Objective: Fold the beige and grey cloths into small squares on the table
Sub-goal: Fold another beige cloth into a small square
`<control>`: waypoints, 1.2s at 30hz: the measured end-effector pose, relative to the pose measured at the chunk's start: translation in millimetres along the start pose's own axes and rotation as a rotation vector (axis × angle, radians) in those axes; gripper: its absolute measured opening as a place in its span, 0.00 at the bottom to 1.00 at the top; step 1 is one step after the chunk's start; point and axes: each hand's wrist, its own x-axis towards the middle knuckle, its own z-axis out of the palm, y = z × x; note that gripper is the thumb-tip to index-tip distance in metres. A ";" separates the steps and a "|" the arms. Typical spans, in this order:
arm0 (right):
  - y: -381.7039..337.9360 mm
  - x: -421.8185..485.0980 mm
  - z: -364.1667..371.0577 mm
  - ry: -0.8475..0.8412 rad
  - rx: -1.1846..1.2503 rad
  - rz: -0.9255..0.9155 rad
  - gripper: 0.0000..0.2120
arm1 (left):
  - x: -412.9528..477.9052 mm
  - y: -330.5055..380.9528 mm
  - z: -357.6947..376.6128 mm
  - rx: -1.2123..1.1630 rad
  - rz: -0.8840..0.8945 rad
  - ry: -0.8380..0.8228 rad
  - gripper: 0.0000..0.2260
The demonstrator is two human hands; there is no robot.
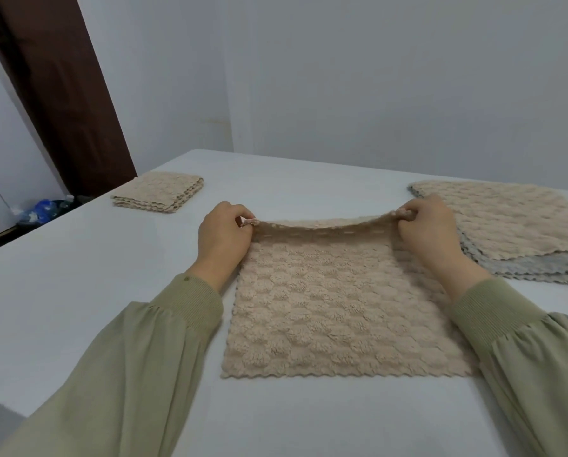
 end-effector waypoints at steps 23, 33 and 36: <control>-10.2 -92.4 -26.4 -0.579 -0.471 -0.001 0.32 | -73.5 12.0 -26.8 0.524 0.253 -0.759 0.29; -11.1 -47.5 3.0 -0.370 -0.325 0.023 0.23 | -20.6 -2.1 -3.9 0.103 0.096 -0.475 0.20; -3.5 -40.3 -6.6 -0.286 -0.197 0.016 0.18 | -12.5 -9.9 -3.9 0.094 0.032 -0.366 0.17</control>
